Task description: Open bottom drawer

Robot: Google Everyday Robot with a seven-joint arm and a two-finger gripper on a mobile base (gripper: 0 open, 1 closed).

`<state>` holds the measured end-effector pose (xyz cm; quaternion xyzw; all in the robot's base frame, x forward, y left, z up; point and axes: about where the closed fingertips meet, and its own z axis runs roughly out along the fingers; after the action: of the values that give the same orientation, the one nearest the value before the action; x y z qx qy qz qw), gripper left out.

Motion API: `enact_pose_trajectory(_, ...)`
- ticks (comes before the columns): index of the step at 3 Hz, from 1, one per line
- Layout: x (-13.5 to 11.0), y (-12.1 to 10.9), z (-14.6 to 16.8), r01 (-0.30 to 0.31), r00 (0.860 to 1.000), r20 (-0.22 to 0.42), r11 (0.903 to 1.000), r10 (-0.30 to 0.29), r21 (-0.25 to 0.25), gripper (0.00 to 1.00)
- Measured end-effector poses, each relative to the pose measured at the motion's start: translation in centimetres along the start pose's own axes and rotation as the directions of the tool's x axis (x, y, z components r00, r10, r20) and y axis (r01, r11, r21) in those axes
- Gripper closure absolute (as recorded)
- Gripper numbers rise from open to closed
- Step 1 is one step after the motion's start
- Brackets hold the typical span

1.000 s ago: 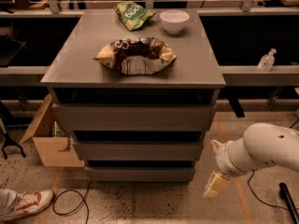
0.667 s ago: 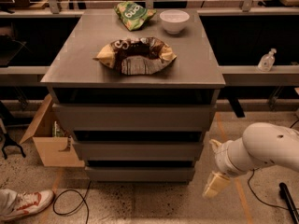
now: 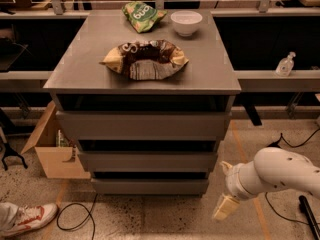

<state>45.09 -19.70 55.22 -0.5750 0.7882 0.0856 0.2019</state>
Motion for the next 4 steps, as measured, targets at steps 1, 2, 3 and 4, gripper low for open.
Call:
enact_pose_trajectory(1,1.6,0.2,6.1,-0.026,0.999,0.029,0.9995,0.026,-0.017,0.0)
enact_pose_trajectory(2,2.1,-0.2,11.6,-0.045,0.996,0.071,0.9988,0.046,-0.02,0.0)
enact_pose_trajectory(3,2.5,0.6,18.2,-0.08,0.988,0.127,0.9956,0.086,-0.049,0.0)
enact_pose_trajectory(4,2.4,0.6,18.3,-0.08,0.988,0.128,0.9956,0.086,-0.05,0.0)
